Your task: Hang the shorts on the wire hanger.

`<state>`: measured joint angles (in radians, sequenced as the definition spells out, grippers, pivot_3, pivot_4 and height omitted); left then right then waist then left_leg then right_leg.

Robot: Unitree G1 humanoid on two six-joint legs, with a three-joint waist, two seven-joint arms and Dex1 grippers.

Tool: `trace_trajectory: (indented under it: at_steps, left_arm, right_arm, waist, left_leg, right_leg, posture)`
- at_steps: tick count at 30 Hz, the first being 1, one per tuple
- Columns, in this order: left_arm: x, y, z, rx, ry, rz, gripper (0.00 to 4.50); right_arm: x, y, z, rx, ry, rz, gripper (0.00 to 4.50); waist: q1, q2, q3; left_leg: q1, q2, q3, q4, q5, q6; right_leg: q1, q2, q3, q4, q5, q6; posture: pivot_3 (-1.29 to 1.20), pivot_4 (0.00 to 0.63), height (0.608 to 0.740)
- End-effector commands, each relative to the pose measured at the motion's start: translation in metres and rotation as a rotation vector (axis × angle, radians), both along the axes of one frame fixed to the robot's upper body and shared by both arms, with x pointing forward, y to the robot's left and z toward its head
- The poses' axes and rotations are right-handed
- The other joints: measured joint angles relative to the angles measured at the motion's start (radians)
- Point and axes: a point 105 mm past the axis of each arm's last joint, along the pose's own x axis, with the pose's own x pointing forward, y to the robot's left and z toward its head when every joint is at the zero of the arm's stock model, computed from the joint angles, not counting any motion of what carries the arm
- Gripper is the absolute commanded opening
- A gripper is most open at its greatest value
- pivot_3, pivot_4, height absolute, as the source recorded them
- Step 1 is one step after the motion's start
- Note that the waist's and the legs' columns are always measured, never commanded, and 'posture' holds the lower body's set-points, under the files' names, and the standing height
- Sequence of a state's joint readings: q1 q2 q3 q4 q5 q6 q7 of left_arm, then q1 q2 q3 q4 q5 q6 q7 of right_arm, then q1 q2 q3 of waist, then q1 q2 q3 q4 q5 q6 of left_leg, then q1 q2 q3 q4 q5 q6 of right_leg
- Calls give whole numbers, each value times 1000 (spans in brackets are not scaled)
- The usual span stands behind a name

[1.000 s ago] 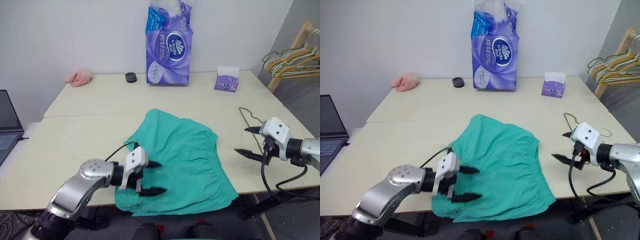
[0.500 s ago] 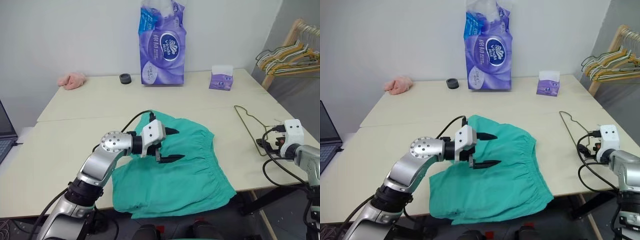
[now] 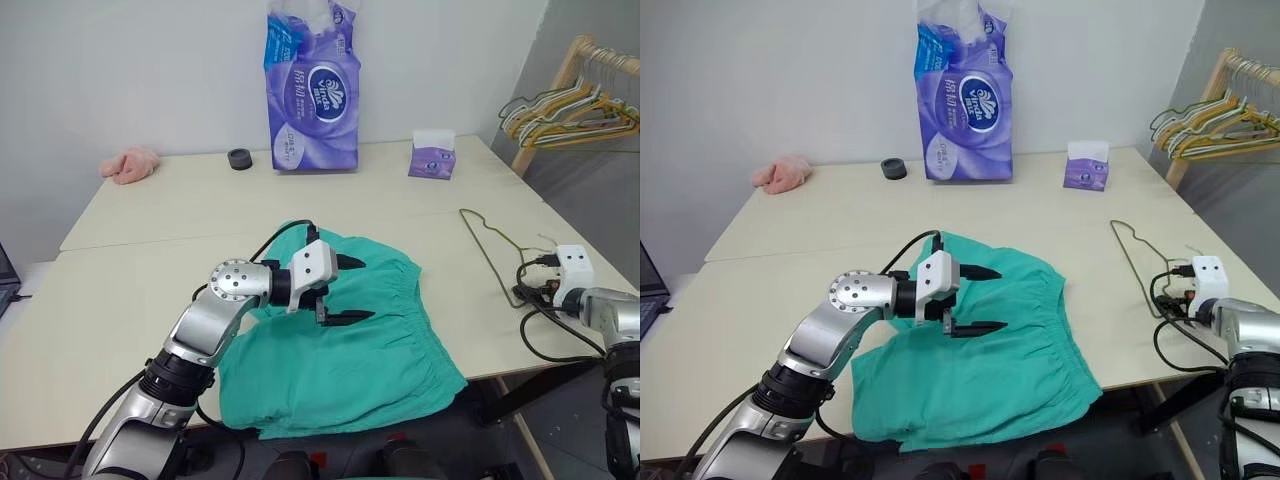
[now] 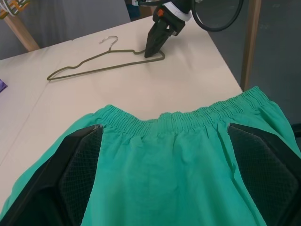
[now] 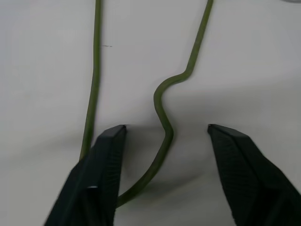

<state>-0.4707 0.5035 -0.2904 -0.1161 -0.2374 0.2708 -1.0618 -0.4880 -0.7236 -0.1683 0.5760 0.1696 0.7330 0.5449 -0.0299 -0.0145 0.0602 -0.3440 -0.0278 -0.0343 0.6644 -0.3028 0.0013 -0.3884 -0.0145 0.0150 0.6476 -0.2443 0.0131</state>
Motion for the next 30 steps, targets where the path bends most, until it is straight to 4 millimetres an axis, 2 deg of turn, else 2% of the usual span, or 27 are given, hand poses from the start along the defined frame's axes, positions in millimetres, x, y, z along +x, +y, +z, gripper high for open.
trace_trajectory:
  at_steps: [1, 5, 6, 11, 16, 19, 24, 30]
  left_arm:
    - [-3, -5, 8, -11, -43, -27, 4500]
    - [-1, -6, 8, -21, -41, -22, 4500]
    - [-1, -6, 9, -25, -41, -17, 4500]
    - [16, -5, 24, -120, -59, 55, 4500]
    - [39, 11, 28, -141, -82, 170, 4500]
    - [60, 34, 34, -142, -63, 264, 4500]
    - [91, 78, 44, -132, 43, 413, 4500]
    - [92, 106, 38, -80, 235, 410, 4500]
  right_arm:
    - [-12, -1, -23, -13, 95, -10, 1537]
    - [-12, -3, -27, -54, 93, -23, 172]
    - [-11, -4, -26, -47, 82, -43, 40]
    - [-3, 0, -10, 8, 18, -64, 40]
    - [6, 11, 19, -115, -89, 70, 40]
    - [10, 43, 46, -300, -195, 322, 40]
    - [3, 93, 65, -558, -304, 679, 40]
    - [-4, 131, 81, -833, -454, 1018, 40]
  waist:
    - [1, -3, -2]
    - [3, -10, -8]
    - [3, -12, -9]
    - [6, -14, -11]
    - [2, -9, -10]
    - [0, -3, -8]
    - [-11, -2, -7]
    - [-11, -2, -7]
  left_leg:
    - [0, 0, 0, 0, 0, 0]
    - [1, 0, 0, 0, 0, 0]
    - [2, 0, 0, 1, 0, 0]
    - [2, 0, 0, 1, 0, 0]
    - [1, 0, 0, 1, 0, 0]
    - [0, -1, 0, 1, -1, 1]
    - [-2, 0, 2, 0, -1, 1]
    - [-3, -1, 2, 0, -1, 1]
  right_leg:
    - [0, 0, 0, 0, 0, 0]
    - [1, 0, 0, -1, 0, 1]
    - [1, 0, 0, -1, 1, 1]
    - [1, -2, 0, -2, 1, 2]
    - [-1, -2, 0, -1, 1, 2]
    - [-1, -2, 1, -1, 1, 2]
    - [-6, 0, 1, 0, 0, 5]
    - [-7, 0, 1, -1, 0, 5]
  posture:
    - [-32, 29, 740]
    - [-33, 27, 740]
    - [-33, 27, 740]
    - [-38, 28, 740]
    - [-44, 30, 740]
    - [-54, 30, 740]
    - [-60, 28, 740]
    - [-61, 24, 740]
